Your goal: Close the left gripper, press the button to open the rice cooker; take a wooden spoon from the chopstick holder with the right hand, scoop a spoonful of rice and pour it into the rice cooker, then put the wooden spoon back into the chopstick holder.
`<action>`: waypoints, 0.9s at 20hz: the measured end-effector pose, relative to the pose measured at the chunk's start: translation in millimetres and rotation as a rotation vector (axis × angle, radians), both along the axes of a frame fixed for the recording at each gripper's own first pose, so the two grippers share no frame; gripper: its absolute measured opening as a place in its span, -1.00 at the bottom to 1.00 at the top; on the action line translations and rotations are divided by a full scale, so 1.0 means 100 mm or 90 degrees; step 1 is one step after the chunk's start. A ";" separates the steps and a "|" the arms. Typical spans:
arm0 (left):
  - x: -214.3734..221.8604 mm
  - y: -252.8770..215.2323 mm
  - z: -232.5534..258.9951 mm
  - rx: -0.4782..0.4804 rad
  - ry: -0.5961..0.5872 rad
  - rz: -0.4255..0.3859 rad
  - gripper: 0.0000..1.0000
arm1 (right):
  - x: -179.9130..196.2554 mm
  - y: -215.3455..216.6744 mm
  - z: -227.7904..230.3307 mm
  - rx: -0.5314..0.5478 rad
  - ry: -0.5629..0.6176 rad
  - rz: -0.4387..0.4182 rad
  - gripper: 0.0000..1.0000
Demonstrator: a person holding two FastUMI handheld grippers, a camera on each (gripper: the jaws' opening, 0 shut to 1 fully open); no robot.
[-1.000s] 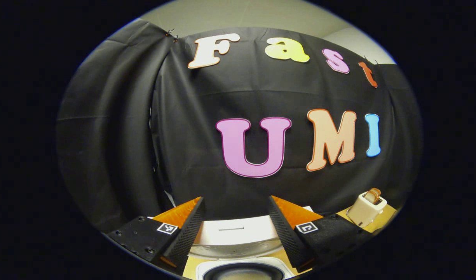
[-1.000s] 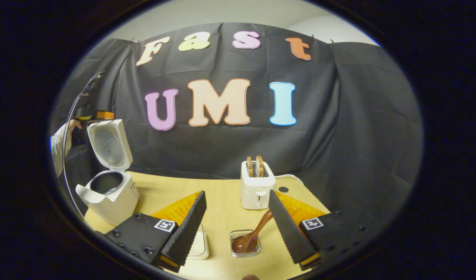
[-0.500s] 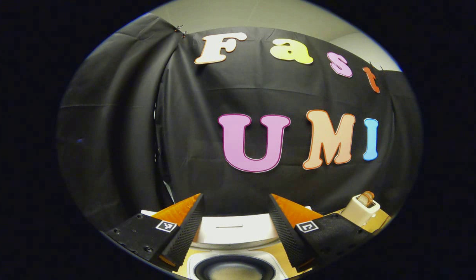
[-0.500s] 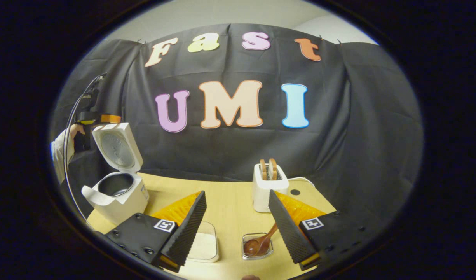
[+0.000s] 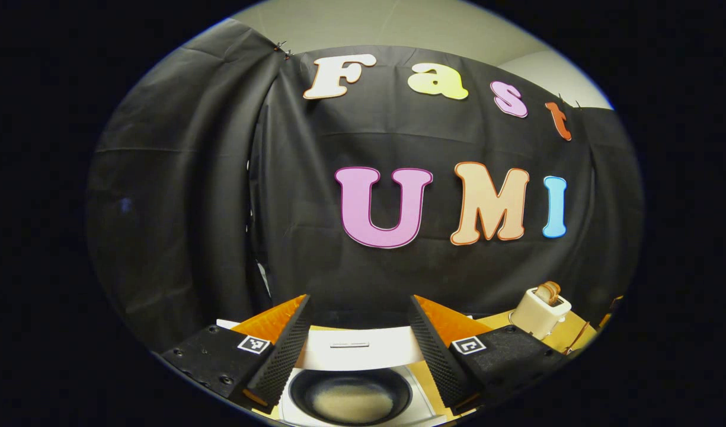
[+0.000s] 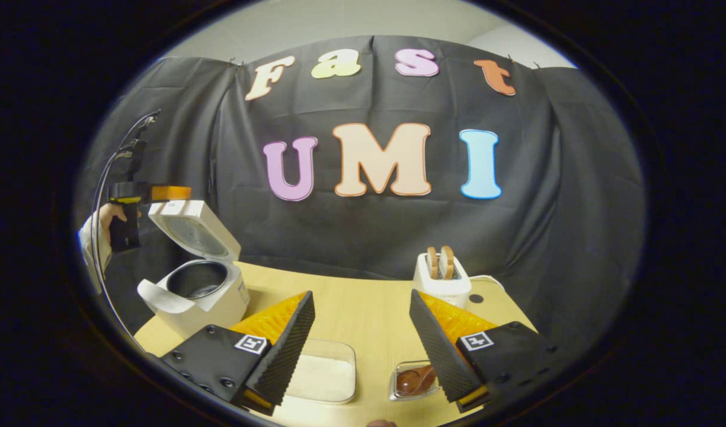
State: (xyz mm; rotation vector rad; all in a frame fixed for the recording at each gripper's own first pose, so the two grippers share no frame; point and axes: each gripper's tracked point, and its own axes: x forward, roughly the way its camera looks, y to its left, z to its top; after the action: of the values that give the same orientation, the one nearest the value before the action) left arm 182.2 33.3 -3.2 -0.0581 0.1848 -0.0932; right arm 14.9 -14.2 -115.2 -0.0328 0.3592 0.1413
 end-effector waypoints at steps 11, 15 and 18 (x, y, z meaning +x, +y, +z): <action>-0.67 -0.06 -0.55 -0.024 0.050 0.002 0.91 | -0.06 0.24 -0.03 0.010 0.009 0.041 0.99; -0.84 -0.08 -0.86 -0.029 0.081 0.005 0.91 | -0.07 0.29 -0.08 0.012 0.018 0.048 0.99; -0.95 -0.09 -1.08 -0.032 0.104 0.005 0.90 | -0.07 0.33 -0.08 0.011 0.019 0.055 0.99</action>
State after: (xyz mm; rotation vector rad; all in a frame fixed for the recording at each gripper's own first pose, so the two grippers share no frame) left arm 86.7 24.4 -110.9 -0.1171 0.3449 -0.0857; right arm 7.8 19.0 -123.4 -0.0287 0.3860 0.2310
